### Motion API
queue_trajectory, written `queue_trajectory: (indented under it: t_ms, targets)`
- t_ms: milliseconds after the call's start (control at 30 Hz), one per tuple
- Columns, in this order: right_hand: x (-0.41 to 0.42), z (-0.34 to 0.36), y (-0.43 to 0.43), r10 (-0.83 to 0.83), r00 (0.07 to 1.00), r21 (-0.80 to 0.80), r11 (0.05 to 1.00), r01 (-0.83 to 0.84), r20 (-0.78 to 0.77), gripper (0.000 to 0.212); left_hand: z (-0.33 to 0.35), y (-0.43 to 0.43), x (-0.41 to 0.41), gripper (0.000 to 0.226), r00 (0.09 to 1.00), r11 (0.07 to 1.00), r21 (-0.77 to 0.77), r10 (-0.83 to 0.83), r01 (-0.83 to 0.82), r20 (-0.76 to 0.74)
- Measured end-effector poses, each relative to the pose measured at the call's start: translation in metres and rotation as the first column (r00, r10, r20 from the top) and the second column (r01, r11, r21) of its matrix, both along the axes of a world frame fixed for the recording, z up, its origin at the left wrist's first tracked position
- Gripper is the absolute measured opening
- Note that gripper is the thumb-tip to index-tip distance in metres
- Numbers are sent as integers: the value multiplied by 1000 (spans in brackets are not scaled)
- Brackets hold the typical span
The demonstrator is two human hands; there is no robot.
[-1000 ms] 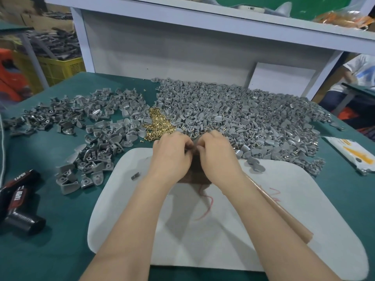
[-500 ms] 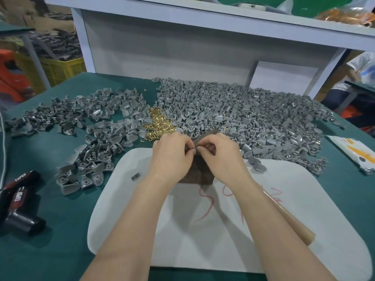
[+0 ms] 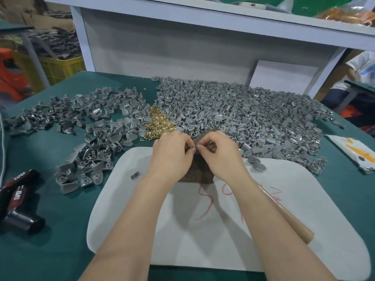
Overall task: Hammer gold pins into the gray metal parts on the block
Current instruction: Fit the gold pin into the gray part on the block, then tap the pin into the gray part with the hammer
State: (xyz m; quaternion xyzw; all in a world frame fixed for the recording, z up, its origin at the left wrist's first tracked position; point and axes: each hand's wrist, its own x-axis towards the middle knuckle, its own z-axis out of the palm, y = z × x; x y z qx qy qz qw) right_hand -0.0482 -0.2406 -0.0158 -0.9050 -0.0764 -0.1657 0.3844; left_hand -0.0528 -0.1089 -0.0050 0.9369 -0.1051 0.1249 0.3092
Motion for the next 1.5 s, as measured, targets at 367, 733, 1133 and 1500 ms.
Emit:
queue_trajectory:
  t_ms: [367,733,1133,1500]
  targets:
    - [-1,-2,1,-12,1000,6,1000,12,6,18,-1,-1,0,8,1000,1000,-20,5,-5,8]
    - [-14,18,-39,-251,957,-256,944,208,-146,35,1,0,0,8,1000,1000,-9,-1,1,-26]
    - [-39,32,-49,-219,964,-253,951,176,-151,32,2,-2,0,7,998,1000,1,21,-21,-55]
    - [-87,42,-34,-55,983,-418,900,125,176,74,2,-2,-1,11,999,1000,-21,22,-23,-41]
